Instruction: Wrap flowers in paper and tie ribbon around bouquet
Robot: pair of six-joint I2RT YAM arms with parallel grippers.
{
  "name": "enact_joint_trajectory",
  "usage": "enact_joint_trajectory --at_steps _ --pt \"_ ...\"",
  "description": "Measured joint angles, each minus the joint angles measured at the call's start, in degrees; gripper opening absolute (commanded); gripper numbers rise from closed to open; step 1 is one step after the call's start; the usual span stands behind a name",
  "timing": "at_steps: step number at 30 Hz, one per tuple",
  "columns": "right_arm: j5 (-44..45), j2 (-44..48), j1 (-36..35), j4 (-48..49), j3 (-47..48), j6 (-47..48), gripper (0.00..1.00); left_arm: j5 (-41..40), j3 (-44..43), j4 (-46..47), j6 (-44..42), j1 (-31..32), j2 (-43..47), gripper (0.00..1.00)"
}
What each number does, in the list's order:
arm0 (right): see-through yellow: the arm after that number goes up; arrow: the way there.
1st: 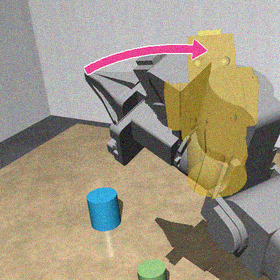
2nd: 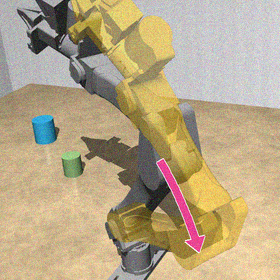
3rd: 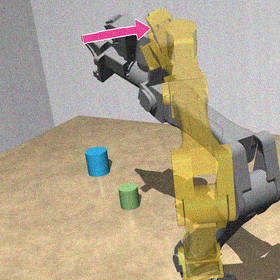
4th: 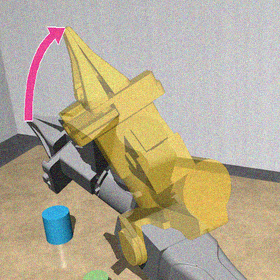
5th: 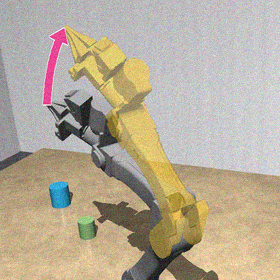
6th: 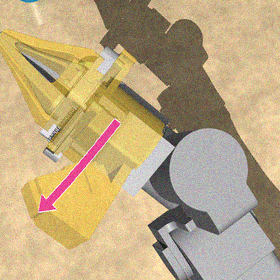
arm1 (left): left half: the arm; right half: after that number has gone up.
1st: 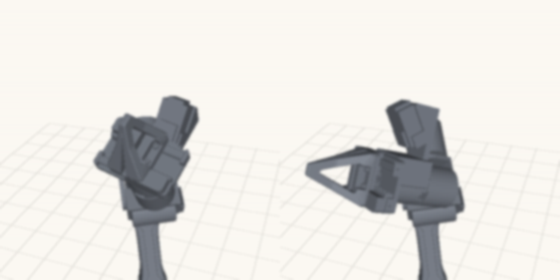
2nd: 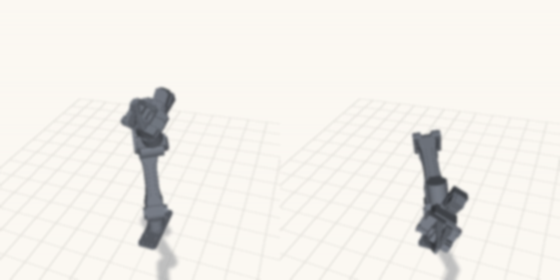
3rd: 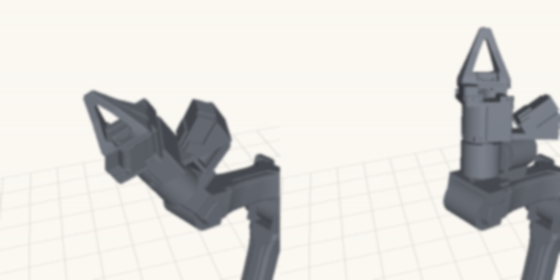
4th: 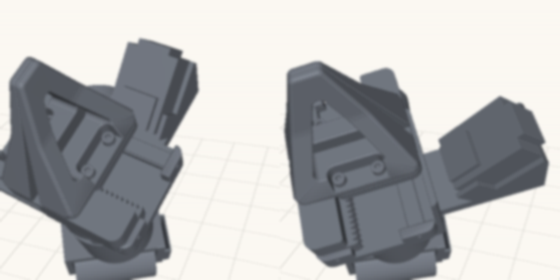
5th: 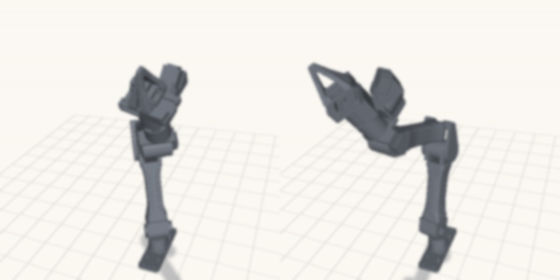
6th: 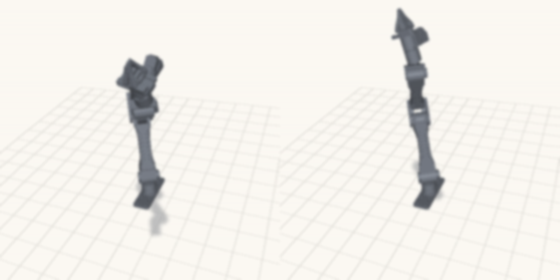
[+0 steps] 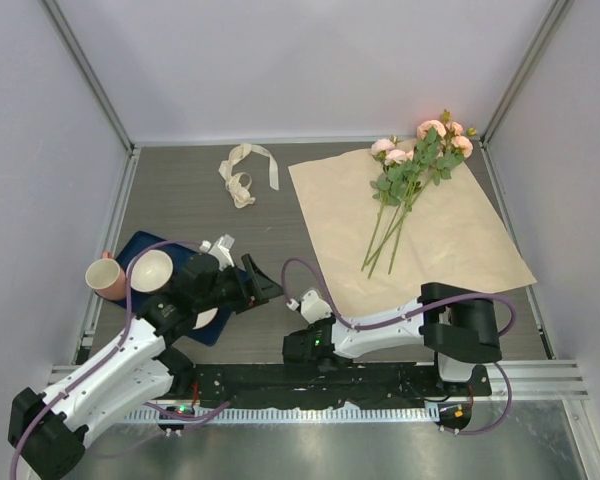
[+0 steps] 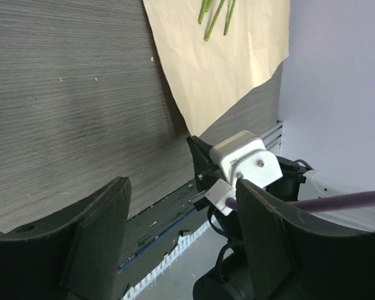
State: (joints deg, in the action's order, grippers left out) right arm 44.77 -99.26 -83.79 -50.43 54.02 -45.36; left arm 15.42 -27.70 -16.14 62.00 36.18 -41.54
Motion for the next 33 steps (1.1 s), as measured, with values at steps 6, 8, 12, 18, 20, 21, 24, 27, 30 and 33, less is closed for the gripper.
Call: enact_joint_trajectory --at_steps 6,8,12,18,20,21,24,27,30,33 --pt "2.0 0.1 0.7 -2.2 0.3 -1.8 0.01 0.2 -0.6 0.5 -0.1 -0.3 -2.8 0.71" --pt "2.1 0.8 2.5 -2.8 0.5 -1.6 0.01 0.2 -0.7 1.1 -0.1 -0.3 -3.6 0.68" --pt "2.3 3.9 11.3 -2.6 1.0 0.4 0.01 0.3 -0.7 4.0 1.1 -0.4 -6.1 0.65" --pt "3.9 9.2 25.7 0.6 2.9 8.8 0.00 2.9 -0.4 14.2 4.3 -0.5 -13.4 0.61" --pt "4.0 9.7 31.0 3.7 3.7 13.9 0.01 4.0 -0.5 16.6 4.8 -0.6 -17.2 0.59" --pt "3.8 9.6 34.2 5.7 4.2 17.4 0.01 4.7 -0.9 17.7 4.9 -0.6 -19.8 0.58" --pt "3.8 7.6 40.7 10.6 6.7 25.3 0.01 6.7 -3.3 20.0 5.0 -0.6 -27.0 0.53" --pt "3.2 3.3 46.5 15.9 10.5 32.3 0.01 9.5 -8.5 23.7 5.3 -0.6 -36.2 0.50" --pt "0.5 -2.3 51.8 20.3 15.1 38.5 0.01 11.7 -12.4 28.8 6.7 -0.6 -43.3 0.47" --pt "-3.1 -5.7 55.5 24.1 16.9 43.3 0.01 12.9 -14.7 32.7 8.2 -0.6 -48.0 0.47"
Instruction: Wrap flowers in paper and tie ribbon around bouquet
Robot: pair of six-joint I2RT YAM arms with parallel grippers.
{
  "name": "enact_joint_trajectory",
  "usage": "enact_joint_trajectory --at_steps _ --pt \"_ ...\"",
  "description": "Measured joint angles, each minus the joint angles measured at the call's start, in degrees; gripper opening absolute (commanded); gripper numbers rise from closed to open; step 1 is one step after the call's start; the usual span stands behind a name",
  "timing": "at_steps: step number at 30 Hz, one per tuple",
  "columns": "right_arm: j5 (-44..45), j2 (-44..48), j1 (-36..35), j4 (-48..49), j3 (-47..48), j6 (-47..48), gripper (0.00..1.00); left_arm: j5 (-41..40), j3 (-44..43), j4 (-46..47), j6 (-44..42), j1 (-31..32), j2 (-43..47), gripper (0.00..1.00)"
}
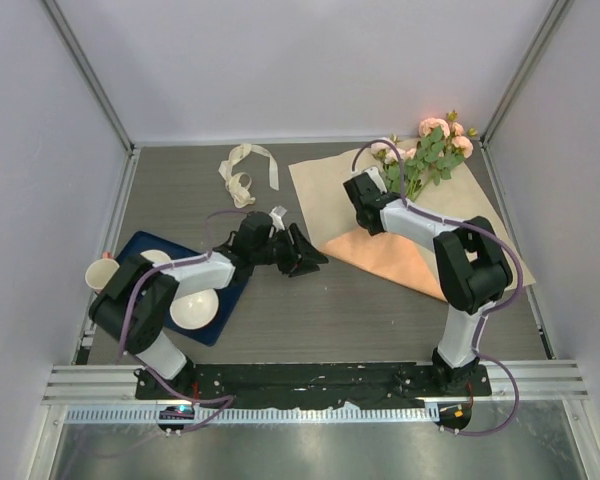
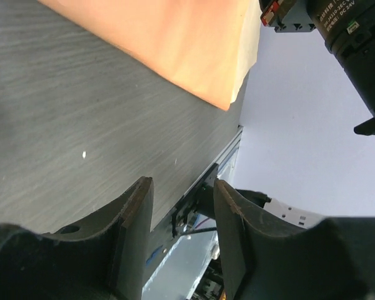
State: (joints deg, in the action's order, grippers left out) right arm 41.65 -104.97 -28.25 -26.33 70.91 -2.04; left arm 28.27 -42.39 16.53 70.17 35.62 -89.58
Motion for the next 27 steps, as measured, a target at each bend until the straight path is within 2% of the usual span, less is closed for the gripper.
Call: enact_joint_trajectory --at_steps 9,14,17,23,27 --pt "-6.4 -3.8 2.1 5.0 1.8 6.7 0.01 1.1 -8.3 6.1 4.4 0.7 -13.3 0.42" --pt "-7.0 -3.8 2.1 6.3 1.8 7.4 0.01 2.3 -14.4 9.1 7.4 1.3 -19.9 0.32" --pt "-6.2 -3.8 2.1 6.4 1.8 7.3 0.00 2.9 -19.8 9.9 8.2 1.5 -24.5 0.31" --pt "-4.4 -3.8 2.3 6.1 1.8 6.0 0.01 3.0 -24.7 9.2 8.5 1.6 -28.5 0.32" --pt "-4.2 -3.8 2.8 6.1 1.8 5.4 0.01 2.8 -26.7 7.8 7.2 1.6 -29.8 0.28"
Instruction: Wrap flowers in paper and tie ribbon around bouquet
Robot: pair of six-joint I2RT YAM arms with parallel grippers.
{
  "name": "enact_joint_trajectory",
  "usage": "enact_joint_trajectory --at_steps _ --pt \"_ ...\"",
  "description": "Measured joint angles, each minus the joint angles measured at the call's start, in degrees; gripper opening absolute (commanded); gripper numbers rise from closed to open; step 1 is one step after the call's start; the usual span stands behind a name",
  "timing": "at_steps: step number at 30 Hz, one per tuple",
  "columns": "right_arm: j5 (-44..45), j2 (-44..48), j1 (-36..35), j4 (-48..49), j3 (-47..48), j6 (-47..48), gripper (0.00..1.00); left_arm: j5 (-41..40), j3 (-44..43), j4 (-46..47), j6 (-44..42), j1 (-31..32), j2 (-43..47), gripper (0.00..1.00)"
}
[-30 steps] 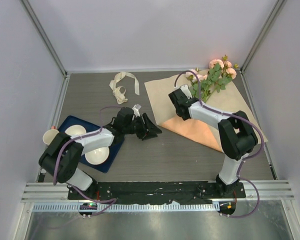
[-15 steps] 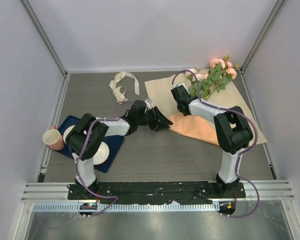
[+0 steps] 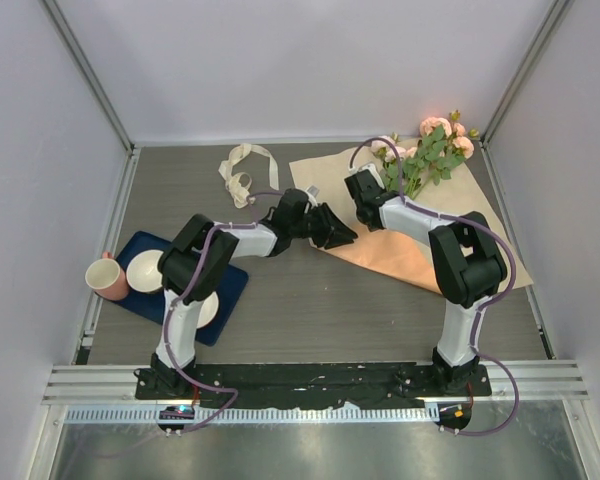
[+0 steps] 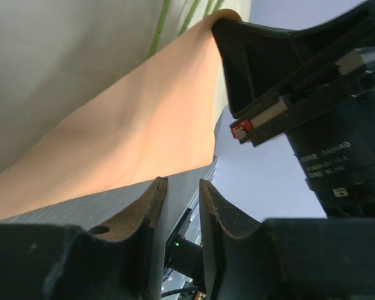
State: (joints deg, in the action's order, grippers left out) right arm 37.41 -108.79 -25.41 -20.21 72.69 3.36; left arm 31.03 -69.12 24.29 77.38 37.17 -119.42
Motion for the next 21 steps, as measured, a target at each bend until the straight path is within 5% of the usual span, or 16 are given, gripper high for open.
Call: enact_joint_trajectory --at_steps 6,9,15,21 --pt "0.4 0.0 0.4 -0.2 -0.4 -1.5 0.09 -0.8 -1.1 -2.6 -1.6 0.0 -3.0 0.22" --pt "0.5 0.0 0.4 -0.8 -0.4 -3.1 0.33 -1.6 -1.3 -4.7 -2.9 0.0 -4.3 0.21" --pt "-0.7 0.3 0.5 -7.7 1.0 -10.3 0.60 -2.5 -2.4 -7.3 -4.8 -0.1 -6.0 0.20" --pt "-7.7 12.2 0.5 -13.7 -4.2 -18.6 0.60 -2.5 -2.6 -7.2 -5.5 -0.2 -6.3 0.18"
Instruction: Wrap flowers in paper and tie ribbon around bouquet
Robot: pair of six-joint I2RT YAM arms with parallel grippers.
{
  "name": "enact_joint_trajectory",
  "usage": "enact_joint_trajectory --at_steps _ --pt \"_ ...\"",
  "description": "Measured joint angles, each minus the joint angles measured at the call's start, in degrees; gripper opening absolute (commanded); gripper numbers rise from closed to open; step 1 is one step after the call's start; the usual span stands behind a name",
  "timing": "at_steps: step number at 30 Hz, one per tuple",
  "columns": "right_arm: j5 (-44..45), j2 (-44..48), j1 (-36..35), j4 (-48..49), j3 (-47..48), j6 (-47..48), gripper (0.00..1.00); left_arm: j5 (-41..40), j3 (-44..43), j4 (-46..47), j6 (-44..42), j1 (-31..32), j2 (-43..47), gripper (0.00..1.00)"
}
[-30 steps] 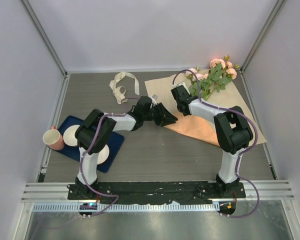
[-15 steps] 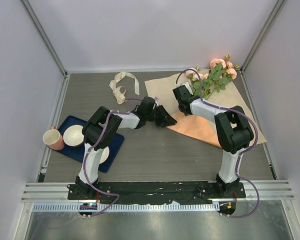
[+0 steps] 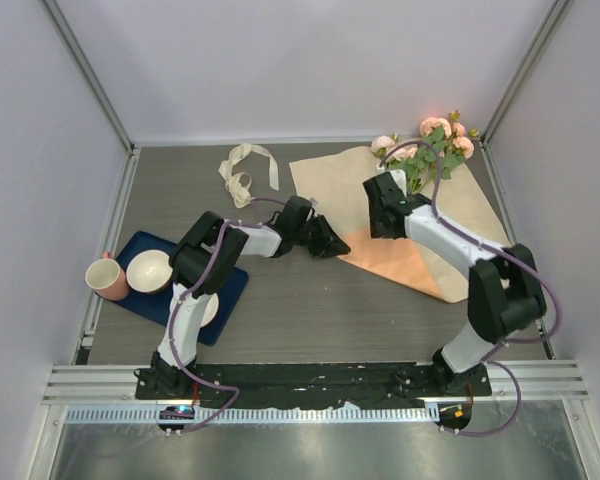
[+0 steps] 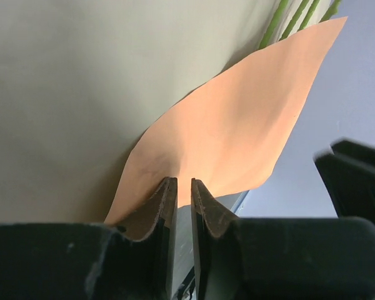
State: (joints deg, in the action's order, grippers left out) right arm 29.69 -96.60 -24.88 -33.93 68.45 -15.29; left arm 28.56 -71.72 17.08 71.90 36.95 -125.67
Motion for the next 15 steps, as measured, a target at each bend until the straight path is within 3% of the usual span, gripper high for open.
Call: enact_joint_trajectory --at_steps 5,9,15 --pt "-12.3 12.2 0.2 2.1 -7.5 -6.1 0.49 0.0 0.0 -0.1 0.0 0.0 -0.2 0.11" --pt "-17.9 10.4 0.2 3.8 -10.3 -8.9 0.36 0.1 0.0 -0.2 0.0 -0.2 -0.3 0.10" --pt "-18.1 8.0 1.8 4.8 -15.7 -12.8 0.29 0.0 0.0 -0.4 0.0 -0.3 -0.3 0.05"
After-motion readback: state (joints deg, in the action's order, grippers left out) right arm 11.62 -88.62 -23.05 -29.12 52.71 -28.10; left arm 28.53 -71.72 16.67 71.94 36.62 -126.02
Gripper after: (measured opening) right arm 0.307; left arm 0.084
